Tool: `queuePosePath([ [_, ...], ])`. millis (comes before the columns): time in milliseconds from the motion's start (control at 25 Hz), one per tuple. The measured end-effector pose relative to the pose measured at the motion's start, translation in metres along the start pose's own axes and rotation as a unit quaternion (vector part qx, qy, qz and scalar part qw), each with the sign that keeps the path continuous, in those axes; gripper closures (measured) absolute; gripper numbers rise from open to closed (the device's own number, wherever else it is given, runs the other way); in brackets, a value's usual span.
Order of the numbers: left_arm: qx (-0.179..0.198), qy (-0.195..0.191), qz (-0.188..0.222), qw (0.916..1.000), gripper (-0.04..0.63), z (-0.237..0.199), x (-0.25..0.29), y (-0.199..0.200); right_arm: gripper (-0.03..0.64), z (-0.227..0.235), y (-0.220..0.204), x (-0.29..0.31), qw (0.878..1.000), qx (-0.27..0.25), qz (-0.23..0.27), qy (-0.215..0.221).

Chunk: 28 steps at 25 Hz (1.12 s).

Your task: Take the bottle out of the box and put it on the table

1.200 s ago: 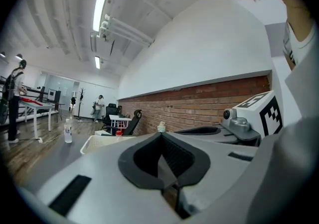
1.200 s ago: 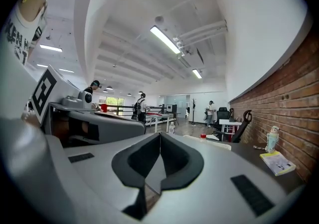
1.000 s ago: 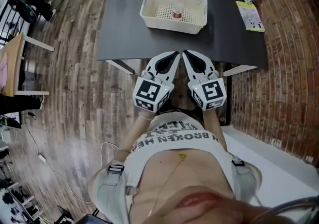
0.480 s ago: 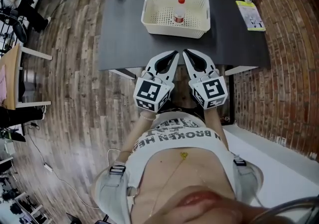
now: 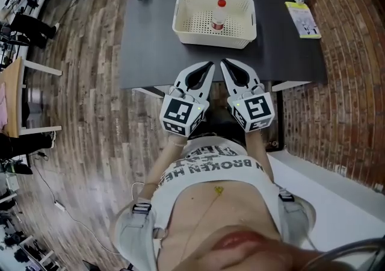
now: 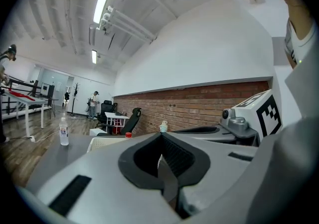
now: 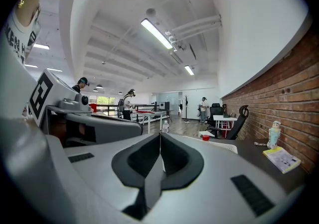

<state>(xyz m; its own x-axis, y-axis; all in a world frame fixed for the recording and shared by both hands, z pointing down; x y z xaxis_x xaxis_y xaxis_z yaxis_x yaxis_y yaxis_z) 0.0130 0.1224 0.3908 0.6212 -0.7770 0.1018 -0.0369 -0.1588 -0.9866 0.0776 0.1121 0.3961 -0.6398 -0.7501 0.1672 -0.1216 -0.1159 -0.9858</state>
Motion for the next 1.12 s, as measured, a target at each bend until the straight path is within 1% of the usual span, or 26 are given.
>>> queuePosePath([
  [200,0.002,0.006,-0.006,1.0,0.597,-0.008,0.01,0.0,0.607,0.009,-0.002,0.012,1.0,0.001,-0.007,0.013],
  [480,-0.009,0.026,-0.011,0.9995,0.597,-0.03,0.037,0.0,0.607,0.036,0.0,0.04,0.999,0.012,-0.002,0.033],
  [720,-0.011,0.035,-0.018,0.9992,0.597,-0.046,0.078,0.004,0.607,0.071,-0.001,0.062,0.999,0.017,-0.002,0.045],
  [880,-0.015,0.039,-0.016,0.999,0.597,-0.052,0.112,0.01,0.607,0.104,0.001,0.075,0.999,0.016,-0.005,0.05],
  [1120,-0.007,0.05,-0.009,0.9987,0.597,-0.061,0.15,0.029,0.607,0.145,0.016,0.093,0.998,0.01,-0.001,0.06],
])
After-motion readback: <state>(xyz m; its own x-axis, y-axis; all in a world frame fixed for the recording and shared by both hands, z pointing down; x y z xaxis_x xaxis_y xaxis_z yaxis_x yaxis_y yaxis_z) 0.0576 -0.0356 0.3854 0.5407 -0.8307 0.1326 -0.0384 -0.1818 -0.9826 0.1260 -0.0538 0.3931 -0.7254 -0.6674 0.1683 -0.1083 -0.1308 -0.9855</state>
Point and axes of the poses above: the fingertips, and each gripper's own axes: x forward along the fingers, z to its right, y out of its top, the point moved 3 cm from there along -x, backward along the fingers, and after that the axes turned 4 degrees about y, right-handed, at the moved point
